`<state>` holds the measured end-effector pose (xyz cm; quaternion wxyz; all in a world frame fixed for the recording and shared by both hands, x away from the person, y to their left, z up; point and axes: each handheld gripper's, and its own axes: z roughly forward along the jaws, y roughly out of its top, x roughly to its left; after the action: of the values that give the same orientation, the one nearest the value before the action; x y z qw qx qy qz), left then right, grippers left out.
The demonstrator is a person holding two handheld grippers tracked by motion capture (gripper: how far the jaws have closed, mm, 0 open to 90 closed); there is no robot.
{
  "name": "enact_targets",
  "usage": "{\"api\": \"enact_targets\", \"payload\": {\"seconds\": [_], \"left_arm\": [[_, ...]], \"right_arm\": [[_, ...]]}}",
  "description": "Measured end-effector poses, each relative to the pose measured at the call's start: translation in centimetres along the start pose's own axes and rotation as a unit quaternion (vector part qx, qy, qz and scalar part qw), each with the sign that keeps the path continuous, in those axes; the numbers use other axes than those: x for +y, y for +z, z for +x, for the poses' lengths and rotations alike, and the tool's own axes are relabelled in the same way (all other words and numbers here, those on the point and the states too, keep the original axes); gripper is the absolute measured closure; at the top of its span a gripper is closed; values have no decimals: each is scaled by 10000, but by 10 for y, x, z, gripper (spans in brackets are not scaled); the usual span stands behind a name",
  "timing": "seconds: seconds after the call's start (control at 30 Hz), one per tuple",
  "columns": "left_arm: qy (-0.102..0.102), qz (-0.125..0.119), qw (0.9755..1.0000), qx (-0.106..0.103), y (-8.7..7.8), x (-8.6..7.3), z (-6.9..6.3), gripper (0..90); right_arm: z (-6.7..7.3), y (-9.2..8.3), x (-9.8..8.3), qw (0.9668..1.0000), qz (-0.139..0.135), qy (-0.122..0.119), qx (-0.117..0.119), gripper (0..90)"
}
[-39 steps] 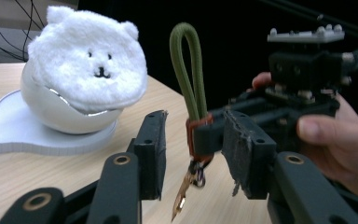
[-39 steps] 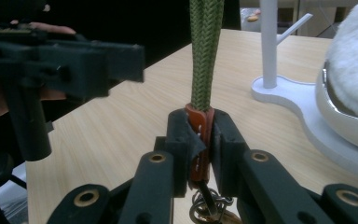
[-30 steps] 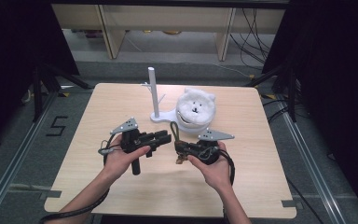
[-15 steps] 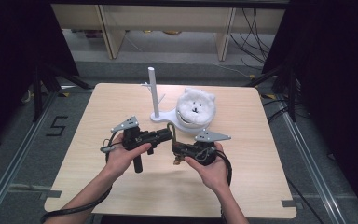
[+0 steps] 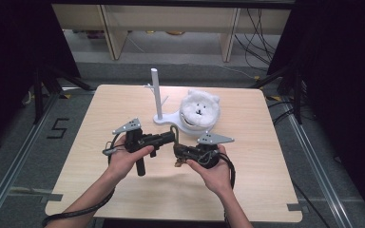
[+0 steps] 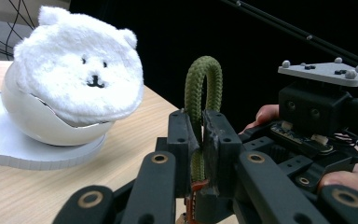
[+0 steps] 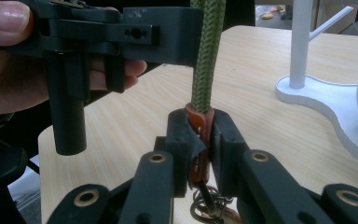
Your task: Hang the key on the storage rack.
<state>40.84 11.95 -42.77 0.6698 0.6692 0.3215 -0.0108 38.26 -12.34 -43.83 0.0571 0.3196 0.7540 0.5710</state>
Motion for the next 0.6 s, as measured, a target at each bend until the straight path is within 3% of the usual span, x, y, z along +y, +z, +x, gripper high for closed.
{"api": "enact_targets", "payload": {"seconds": [0.4,0.47,0.6], "left_arm": [[17,60,10000,-54,2,-3,0,800],[-13,48,10000,-78,2,-5,-1,806],[-6,35,10000,-75,2,-5,-1,832]], "right_arm": [[0,0,1,9999,-48,-86,-33,799],[2,-1,1,9999,-33,93,-17,800],[2,-2,1,10000,-43,86,-28,799]]}}
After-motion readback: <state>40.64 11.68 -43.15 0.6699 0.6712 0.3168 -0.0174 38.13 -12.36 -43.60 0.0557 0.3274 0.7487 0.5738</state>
